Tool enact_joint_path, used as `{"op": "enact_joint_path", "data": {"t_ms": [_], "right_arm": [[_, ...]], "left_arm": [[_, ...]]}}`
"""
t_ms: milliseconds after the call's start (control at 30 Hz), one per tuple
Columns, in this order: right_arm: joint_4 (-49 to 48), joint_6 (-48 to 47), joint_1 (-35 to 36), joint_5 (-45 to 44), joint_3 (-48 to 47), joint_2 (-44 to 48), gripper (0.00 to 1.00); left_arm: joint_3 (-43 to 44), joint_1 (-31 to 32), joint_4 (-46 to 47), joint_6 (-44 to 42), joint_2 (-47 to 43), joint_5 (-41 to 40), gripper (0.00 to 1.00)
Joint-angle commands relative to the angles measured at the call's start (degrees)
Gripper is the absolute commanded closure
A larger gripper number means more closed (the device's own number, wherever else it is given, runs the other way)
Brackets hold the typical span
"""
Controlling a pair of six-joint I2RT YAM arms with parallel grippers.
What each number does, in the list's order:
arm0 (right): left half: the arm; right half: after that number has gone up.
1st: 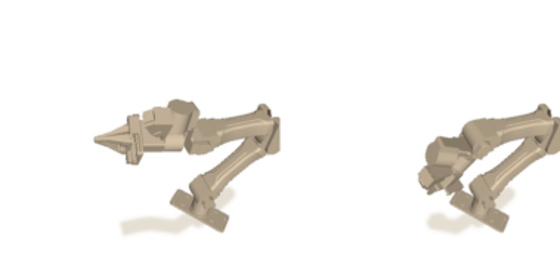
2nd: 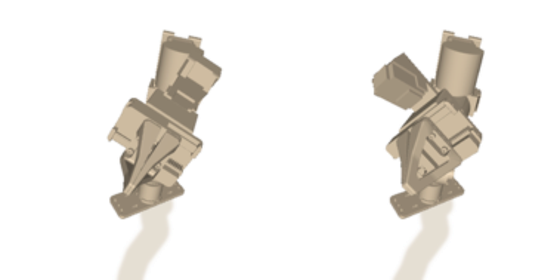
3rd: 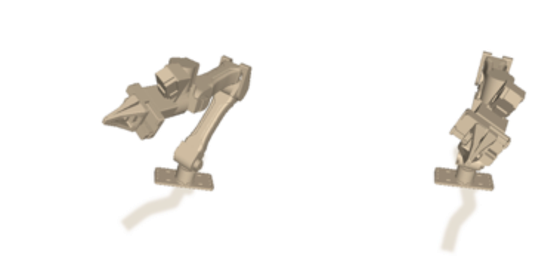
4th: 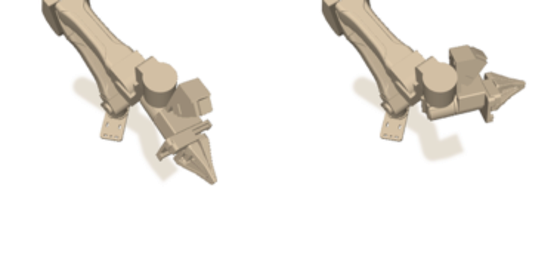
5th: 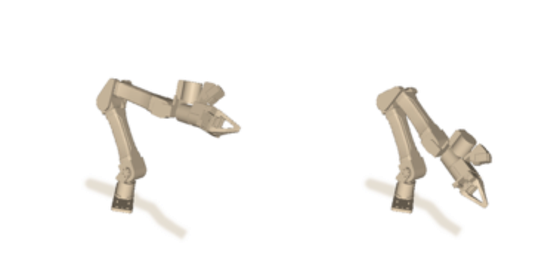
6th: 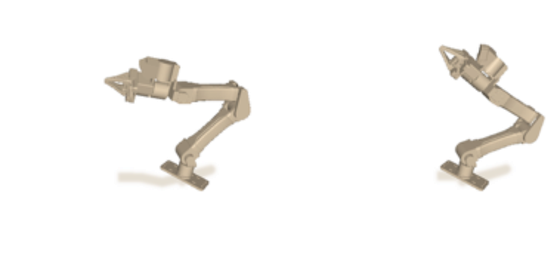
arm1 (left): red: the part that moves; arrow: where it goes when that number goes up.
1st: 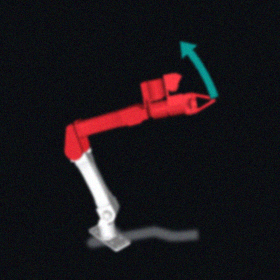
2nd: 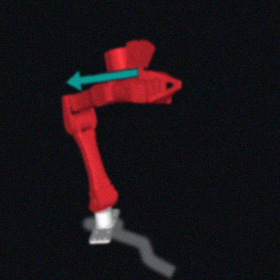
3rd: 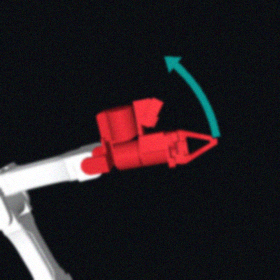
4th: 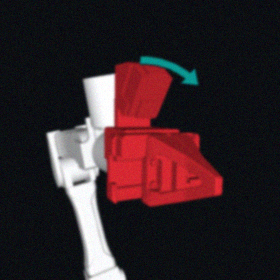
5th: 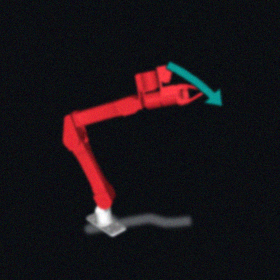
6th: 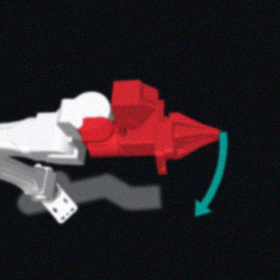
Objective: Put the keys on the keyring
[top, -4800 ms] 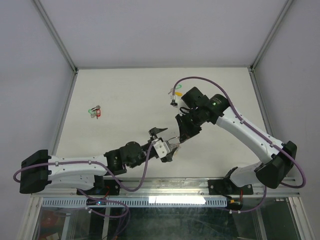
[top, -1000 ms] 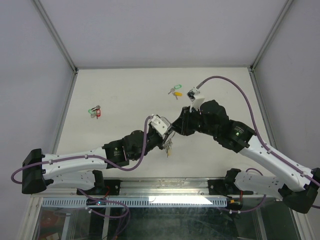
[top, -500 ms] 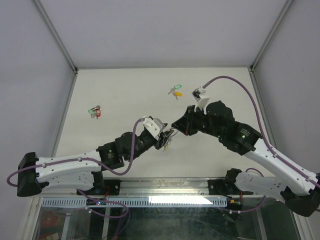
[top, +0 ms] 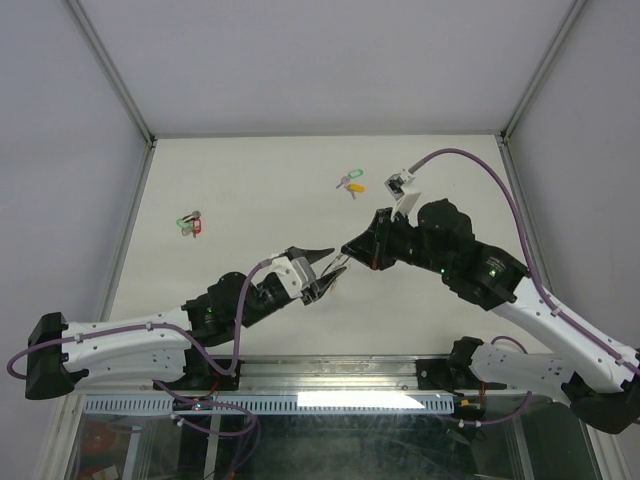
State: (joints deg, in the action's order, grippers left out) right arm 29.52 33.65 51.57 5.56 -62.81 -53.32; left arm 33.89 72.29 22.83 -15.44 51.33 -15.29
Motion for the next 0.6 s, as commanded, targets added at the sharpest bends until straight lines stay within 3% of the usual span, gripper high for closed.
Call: {"op": "enact_joint_path", "data": {"t_ms": [0,567], "right_arm": [[-5.24,1.52,0.20,3.22,-3.70,0.38,1.00],[-4.46,1.50,0.20,4.97,-4.12,1.20,1.00]], "left_arm": [[0.34,-0.12,5.06,-3.01,0.71,4.13,0.58],[0.10,-0.12,7.44,-4.48,0.74,1.71,0.74]]}}
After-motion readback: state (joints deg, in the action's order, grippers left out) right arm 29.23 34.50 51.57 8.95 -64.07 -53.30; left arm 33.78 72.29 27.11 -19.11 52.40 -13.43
